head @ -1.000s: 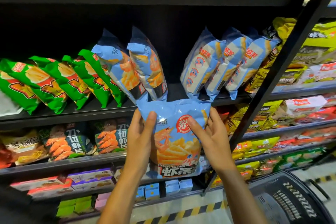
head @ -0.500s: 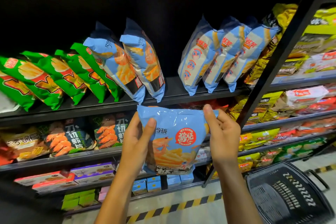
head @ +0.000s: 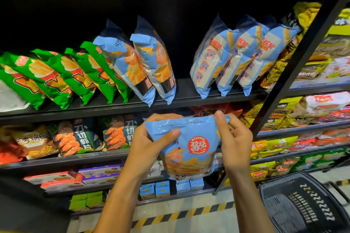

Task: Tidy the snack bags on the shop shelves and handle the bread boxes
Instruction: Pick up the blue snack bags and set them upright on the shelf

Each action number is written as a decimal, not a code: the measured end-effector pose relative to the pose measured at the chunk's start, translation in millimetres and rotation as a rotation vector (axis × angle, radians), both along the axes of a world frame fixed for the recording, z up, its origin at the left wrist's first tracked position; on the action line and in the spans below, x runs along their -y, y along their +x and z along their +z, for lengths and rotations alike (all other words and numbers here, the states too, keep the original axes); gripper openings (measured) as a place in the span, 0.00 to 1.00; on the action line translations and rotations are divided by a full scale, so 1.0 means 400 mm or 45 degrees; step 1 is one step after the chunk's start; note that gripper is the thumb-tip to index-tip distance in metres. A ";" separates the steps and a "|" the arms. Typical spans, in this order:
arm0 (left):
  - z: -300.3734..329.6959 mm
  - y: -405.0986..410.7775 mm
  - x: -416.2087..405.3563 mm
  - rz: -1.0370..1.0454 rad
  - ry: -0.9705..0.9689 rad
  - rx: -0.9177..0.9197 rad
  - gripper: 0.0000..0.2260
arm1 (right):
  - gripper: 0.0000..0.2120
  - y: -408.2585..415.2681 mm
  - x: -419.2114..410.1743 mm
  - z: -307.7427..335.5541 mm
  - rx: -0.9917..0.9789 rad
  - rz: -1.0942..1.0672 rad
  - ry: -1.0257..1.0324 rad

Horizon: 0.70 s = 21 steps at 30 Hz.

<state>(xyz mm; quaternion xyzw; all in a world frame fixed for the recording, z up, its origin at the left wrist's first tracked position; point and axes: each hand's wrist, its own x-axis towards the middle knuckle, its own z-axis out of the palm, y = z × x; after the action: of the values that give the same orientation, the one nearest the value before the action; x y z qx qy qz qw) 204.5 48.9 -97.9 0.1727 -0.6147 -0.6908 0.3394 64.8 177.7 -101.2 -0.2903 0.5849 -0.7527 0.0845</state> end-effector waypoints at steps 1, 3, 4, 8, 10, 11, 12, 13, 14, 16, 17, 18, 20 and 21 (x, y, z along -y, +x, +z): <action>-0.003 -0.003 0.000 0.007 -0.004 -0.014 0.11 | 0.19 -0.011 -0.005 -0.002 -0.029 0.088 0.017; -0.005 -0.008 0.003 -0.006 -0.015 -0.045 0.09 | 0.13 -0.029 -0.016 -0.004 -0.080 0.278 0.068; -0.006 -0.010 0.003 -0.016 -0.018 -0.063 0.08 | 0.12 -0.037 -0.021 -0.005 -0.115 0.359 0.101; -0.009 -0.016 0.002 -0.082 -0.021 -0.112 0.11 | 0.10 -0.062 -0.030 -0.012 -0.293 0.440 0.155; -0.011 -0.018 0.006 -0.145 -0.023 -0.109 0.12 | 0.05 -0.070 -0.030 -0.020 -0.328 0.443 0.113; -0.012 -0.018 0.009 -0.175 -0.028 -0.104 0.11 | 0.05 -0.071 -0.029 -0.023 -0.323 0.446 0.097; -0.012 -0.018 0.013 -0.199 -0.035 -0.095 0.11 | 0.08 -0.073 -0.028 -0.026 -0.313 0.447 0.089; -0.014 -0.018 0.018 -0.216 -0.040 -0.086 0.11 | 0.10 -0.074 -0.026 -0.027 -0.302 0.447 0.089; -0.014 -0.018 0.021 -0.222 -0.043 -0.076 0.11 | 0.11 -0.074 -0.024 -0.027 -0.293 0.448 0.087; -0.011 -0.018 0.025 -0.222 -0.036 -0.069 0.10 | 0.11 -0.073 -0.021 -0.027 -0.291 0.452 0.089; -0.010 -0.019 0.025 -0.221 -0.030 -0.070 0.09 | 0.09 -0.072 -0.020 -0.027 -0.294 0.446 0.089; -0.007 -0.020 0.026 -0.217 -0.020 -0.069 0.08 | 0.07 -0.071 -0.018 -0.027 -0.297 0.438 0.093; -0.004 -0.019 0.027 -0.190 0.010 -0.056 0.07 | 0.02 -0.071 -0.017 -0.024 -0.278 0.414 0.142; -0.003 -0.018 0.028 -0.169 0.026 -0.039 0.07 | 0.03 -0.069 -0.019 -0.018 -0.241 0.400 0.175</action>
<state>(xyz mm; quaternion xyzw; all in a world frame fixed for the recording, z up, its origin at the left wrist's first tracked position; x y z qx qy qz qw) 197.2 37.6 -99.1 0.1244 -0.6123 -0.7206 0.3006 37.1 185.5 -108.3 -0.4411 0.5878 -0.6578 0.1650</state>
